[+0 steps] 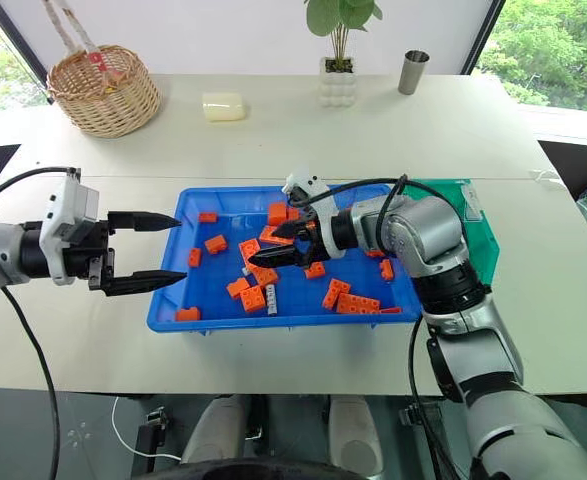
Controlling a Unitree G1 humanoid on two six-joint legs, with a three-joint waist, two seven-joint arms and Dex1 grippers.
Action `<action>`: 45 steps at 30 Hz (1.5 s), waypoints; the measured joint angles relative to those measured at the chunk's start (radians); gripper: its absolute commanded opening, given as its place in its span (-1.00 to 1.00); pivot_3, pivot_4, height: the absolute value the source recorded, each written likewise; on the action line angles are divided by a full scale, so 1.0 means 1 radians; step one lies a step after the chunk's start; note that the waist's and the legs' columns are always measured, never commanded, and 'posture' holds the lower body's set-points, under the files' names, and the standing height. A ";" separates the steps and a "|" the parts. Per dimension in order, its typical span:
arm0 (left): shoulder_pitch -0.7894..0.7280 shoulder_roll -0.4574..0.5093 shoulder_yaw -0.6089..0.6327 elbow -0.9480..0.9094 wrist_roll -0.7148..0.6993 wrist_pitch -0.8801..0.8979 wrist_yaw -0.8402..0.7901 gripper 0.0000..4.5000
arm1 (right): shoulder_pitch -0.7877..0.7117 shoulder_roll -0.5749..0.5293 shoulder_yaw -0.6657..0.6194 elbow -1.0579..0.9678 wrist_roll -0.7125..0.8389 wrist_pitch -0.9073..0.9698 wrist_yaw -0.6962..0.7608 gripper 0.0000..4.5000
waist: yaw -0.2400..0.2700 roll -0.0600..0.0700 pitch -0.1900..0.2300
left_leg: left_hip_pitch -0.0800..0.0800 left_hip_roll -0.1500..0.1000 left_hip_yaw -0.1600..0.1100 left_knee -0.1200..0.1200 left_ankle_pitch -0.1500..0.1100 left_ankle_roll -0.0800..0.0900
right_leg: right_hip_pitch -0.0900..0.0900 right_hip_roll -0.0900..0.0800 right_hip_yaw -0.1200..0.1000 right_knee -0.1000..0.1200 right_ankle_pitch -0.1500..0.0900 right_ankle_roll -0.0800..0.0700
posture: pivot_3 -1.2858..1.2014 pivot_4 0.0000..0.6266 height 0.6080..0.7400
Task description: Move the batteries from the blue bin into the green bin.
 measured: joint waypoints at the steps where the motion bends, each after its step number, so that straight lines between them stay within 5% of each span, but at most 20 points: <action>1: 0.001 0.000 0.000 0.000 0.000 0.000 0.001 1.00 | -0.004 0.007 -0.009 0.016 0.009 0.022 -0.004 0.99 | 0.001 0.000 0.000 | 0.000 0.000 0.000 0.000 0.000 0.000 | 0.000 0.000 0.000 0.000 0.000 0.000 | 0.03 -0.52 0.93; 18: 0.046 0.000 0.018 -0.053 -0.024 0.011 0.041 1.00 | -0.081 0.152 -0.031 0.380 0.000 0.095 -0.054 0.99 | -0.006 0.000 0.000 | 0.000 0.000 0.000 -0.001 0.000 0.000 | 0.000 0.001 0.000 0.000 0.001 0.001 | 0.03 -0.52 0.93; 22: 0.053 0.000 0.023 -0.066 -0.035 0.013 0.050 1.00 | -0.082 0.170 -0.014 0.410 -0.014 0.081 -0.053 0.42 | -0.006 0.000 0.000 | 0.000 0.000 0.000 -0.001 0.000 0.000 | 0.000 0.001 0.000 0.000 0.001 0.001 | 0.03 -0.52 0.93; 28: 0.061 0.000 0.038 -0.072 -0.036 0.012 0.062 1.00 | -0.108 0.199 -0.015 0.445 -0.029 0.056 -0.056 -0.98 | -0.006 0.000 0.000 | 0.000 0.000 0.000 -0.001 0.000 0.000 | 0.000 0.001 0.000 0.000 0.001 0.001 | 0.03 -0.52 0.93; 38: 0.051 0.000 0.037 -0.070 -0.036 0.010 0.069 1.00 | -0.193 0.318 -0.061 0.455 -0.034 0.020 -0.086 -0.98 | -0.015 0.000 0.000 | 0.000 0.001 -0.001 -0.002 0.000 0.000 | -0.001 0.001 0.000 0.000 0.001 0.001 | 0.03 -0.52 0.93; 44: 0.038 -0.005 0.032 -0.071 -0.036 0.010 0.074 1.00 | -0.151 0.253 0.175 0.338 -0.188 -0.260 -0.024 -0.98 | -0.017 0.000 0.000 | -0.002 0.000 -0.002 -0.001 0.000 0.000 | -0.001 -0.001 -0.001 -0.001 0.001 0.001 | 0.03 -0.52 0.93; 45: 0.039 -0.005 0.032 -0.071 -0.036 0.010 0.073 1.00 | -0.139 0.210 0.213 0.296 -0.213 -0.303 0.004 -0.76 | -0.016 0.000 0.000 | -0.003 0.000 -0.002 -0.001 0.000 0.000 | -0.001 -0.001 -0.001 -0.002 0.001 0.001 | 0.03 -0.52 0.93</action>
